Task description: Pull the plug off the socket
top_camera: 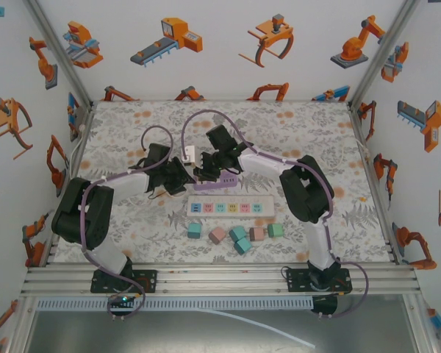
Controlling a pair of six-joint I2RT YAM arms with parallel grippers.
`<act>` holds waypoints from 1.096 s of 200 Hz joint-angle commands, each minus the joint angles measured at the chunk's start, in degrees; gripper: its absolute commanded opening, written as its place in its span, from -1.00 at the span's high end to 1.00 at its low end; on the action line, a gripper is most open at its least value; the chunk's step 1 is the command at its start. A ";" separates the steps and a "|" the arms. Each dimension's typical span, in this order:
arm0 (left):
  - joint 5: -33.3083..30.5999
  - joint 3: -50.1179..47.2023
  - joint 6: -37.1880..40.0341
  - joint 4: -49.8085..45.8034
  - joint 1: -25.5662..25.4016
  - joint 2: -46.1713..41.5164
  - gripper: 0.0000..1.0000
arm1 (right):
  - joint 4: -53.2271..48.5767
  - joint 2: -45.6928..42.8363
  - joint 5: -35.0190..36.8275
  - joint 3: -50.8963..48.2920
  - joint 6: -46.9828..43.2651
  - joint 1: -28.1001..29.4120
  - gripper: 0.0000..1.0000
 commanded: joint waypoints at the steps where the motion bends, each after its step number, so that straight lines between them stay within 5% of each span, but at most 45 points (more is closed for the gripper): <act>1: -5.96 1.21 5.00 -8.56 -1.74 1.28 0.08 | -1.40 0.58 -1.76 0.67 -0.95 -0.23 0.32; 120: -6.60 0.27 3.26 -8.43 -2.17 2.78 0.05 | -2.90 -3.39 -6.62 2.68 -0.18 -0.64 0.70; 219: -6.66 -0.08 3.24 -8.05 -2.20 2.44 0.06 | -0.79 -4.83 -7.86 3.41 3.44 -1.75 0.75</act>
